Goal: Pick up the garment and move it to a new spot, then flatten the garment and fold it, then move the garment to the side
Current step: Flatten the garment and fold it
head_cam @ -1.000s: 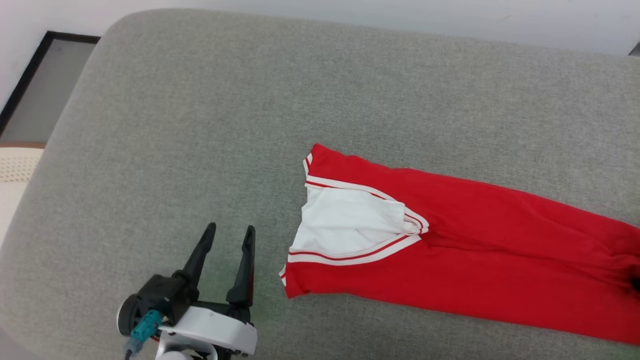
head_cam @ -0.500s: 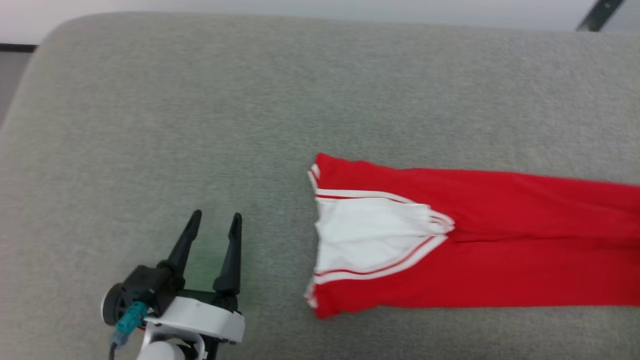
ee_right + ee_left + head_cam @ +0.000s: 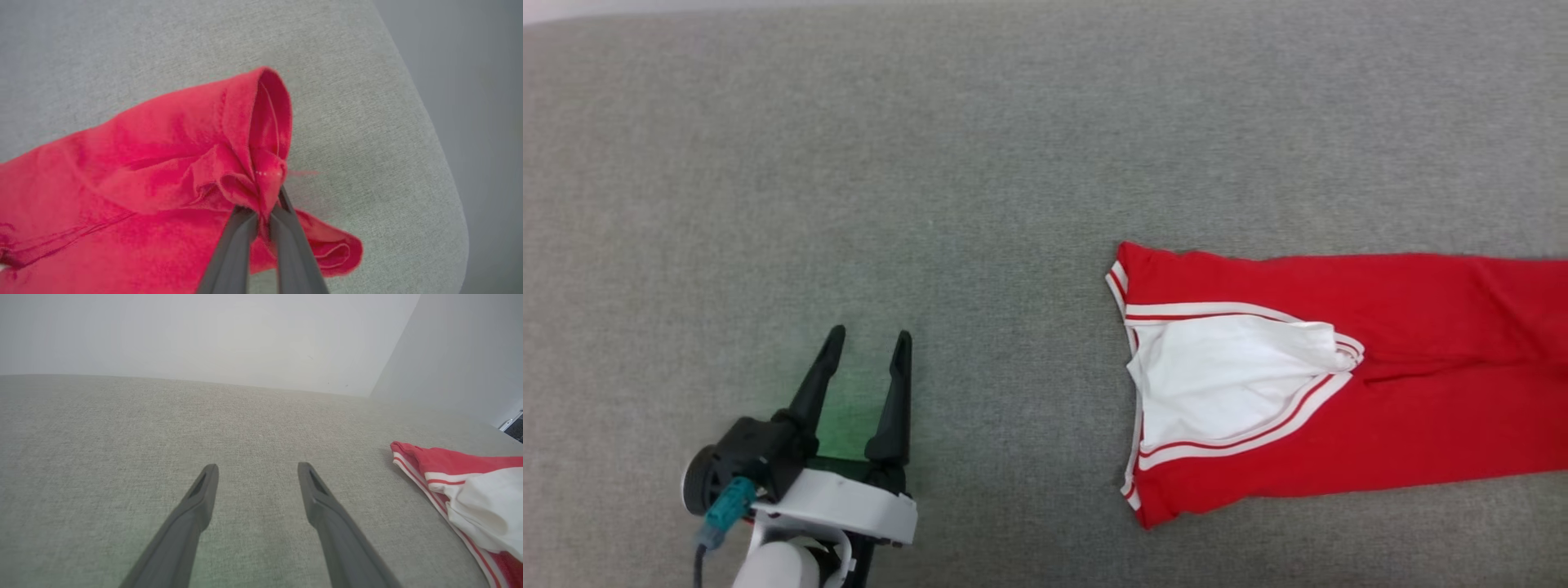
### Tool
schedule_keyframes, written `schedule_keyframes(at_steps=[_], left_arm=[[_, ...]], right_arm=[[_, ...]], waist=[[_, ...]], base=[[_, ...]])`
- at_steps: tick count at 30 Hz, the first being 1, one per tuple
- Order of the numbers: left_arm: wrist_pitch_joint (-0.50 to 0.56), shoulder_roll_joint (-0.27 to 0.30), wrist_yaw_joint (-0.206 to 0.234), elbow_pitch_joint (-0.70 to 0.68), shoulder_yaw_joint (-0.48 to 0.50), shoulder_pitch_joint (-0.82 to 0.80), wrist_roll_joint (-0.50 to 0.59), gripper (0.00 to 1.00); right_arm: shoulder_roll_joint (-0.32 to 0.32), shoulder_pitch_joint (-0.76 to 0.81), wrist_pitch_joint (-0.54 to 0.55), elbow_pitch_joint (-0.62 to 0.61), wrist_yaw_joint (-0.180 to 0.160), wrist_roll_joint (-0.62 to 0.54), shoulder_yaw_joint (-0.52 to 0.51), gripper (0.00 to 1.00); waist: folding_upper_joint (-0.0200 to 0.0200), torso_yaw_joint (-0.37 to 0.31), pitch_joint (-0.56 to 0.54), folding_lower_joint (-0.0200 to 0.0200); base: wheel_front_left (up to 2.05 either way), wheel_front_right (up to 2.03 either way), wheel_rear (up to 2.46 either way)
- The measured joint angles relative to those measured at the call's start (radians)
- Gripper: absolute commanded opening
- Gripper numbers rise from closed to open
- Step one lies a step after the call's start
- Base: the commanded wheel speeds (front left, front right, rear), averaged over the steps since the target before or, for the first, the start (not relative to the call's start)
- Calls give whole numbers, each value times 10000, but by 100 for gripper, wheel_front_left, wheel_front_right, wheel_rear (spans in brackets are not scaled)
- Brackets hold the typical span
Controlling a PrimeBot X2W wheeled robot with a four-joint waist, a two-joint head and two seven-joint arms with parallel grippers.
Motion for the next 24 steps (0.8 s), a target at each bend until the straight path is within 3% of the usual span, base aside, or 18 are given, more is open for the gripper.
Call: schedule_keyframes(at_steps=[7, 14, 19, 24], left_arm=[[0, -102, 0, 198, -92, 78, -61, 100], [0, -242, 0, 330, -151, 215, -151, 100], [0, -364, 0, 403, -186, 313, -240, 100], [0, -443, 0, 481, -397, 277, -284, 100]], right_arm=[[665, 237, 525, -1745, -2, 460, 1354, 0], [1492, 225, 1248, -3559, -2, 1473, 3436, 0], [2199, -209, 1375, -3858, -2, 1837, 4980, 0], [2638, -653, 1016, -3336, -2, 1868, 5975, 0]], waist=[[0, -75, -387, 0], [0, 285, -676, 0], [0, 643, -801, 0], [0, 1062, -852, 0]], base=[[0, 0, 0], [0, 0, 0], [0, 0, 0], [0, 0, 0]])
